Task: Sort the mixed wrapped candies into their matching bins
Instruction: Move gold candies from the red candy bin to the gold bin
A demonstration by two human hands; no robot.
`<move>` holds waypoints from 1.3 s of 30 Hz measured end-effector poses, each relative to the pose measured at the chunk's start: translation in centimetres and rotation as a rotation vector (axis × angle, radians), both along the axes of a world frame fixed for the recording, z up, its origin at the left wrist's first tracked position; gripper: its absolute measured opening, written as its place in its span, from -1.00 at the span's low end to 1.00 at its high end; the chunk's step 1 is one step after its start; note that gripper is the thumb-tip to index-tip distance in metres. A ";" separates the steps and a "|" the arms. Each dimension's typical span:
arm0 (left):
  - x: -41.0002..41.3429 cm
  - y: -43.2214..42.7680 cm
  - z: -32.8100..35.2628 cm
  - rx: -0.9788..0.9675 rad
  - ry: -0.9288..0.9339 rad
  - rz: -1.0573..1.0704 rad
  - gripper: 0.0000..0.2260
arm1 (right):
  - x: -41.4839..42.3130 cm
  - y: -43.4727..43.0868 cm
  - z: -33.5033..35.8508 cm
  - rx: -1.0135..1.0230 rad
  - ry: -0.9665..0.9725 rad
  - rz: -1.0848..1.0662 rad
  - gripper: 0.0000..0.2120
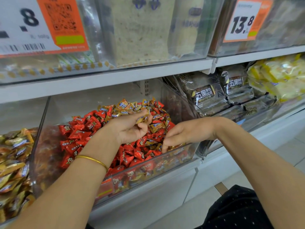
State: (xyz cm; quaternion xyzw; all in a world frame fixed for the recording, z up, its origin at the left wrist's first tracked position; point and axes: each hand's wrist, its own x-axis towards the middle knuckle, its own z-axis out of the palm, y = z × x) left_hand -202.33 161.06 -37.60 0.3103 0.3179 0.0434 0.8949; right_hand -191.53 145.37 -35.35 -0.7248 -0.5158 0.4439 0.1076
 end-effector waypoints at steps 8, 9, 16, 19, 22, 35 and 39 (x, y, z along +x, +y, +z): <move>0.0 -0.1 0.0 -0.224 -0.046 0.064 -0.80 | 0.8 -0.3 -0.4 0.117 0.092 -0.033 -0.84; 0.0 -0.1 0.0 -0.233 -0.052 0.064 -0.81 | 0.9 -0.3 -0.5 0.159 0.109 -0.063 -0.87; -0.5 0.0 0.6 -0.312 -0.133 0.114 -0.85 | 0.8 1.8 -1.3 0.385 0.369 -0.694 -0.83; -0.7 0.3 0.7 -0.261 -0.151 0.149 -0.83 | 0.8 3.4 -2.0 0.440 0.130 -0.746 -0.76; -0.8 0.6 0.7 -0.148 -0.112 0.136 -0.79 | 0.9 4.6 -2.6 0.458 -0.101 -0.589 -0.82; -0.7 1.3 0.6 0.152 0.049 0.146 -0.92 | 0.5 7.1 -4.7 0.214 -0.677 -0.246 -0.54; -0.7 0.8 0.9 0.229 0.000 0.195 -0.96 | 1.1 6.7 -5.1 0.286 -0.621 -0.288 -0.70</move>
